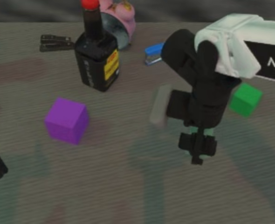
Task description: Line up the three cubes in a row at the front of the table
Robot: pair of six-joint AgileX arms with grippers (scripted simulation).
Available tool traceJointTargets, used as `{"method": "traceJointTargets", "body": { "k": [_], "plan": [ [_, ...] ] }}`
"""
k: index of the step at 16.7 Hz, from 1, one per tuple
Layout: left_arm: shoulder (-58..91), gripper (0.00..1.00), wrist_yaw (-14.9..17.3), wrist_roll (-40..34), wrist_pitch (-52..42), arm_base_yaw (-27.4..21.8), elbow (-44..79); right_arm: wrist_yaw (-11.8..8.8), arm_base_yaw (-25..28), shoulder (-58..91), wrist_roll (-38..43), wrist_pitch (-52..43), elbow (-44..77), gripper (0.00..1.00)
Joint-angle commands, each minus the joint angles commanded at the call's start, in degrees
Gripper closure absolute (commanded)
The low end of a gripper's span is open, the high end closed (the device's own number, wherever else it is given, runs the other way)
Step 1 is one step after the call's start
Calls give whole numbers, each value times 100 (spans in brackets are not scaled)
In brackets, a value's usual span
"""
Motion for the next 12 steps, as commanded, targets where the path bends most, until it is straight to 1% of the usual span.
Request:
{"method": "traceJointTargets", "body": {
  "k": [3,5,12],
  "plan": [
    [0,0,0,0,0,0,0,-18,463,-700,-534,195,-928,100],
    [0,0,0,0,0,0,0,-24,666,-995,-768,278,-1247,100],
    [0,0,0,0,0,0,0,-26,705,-1019,-822,382,-1382,100]
  ]
}}
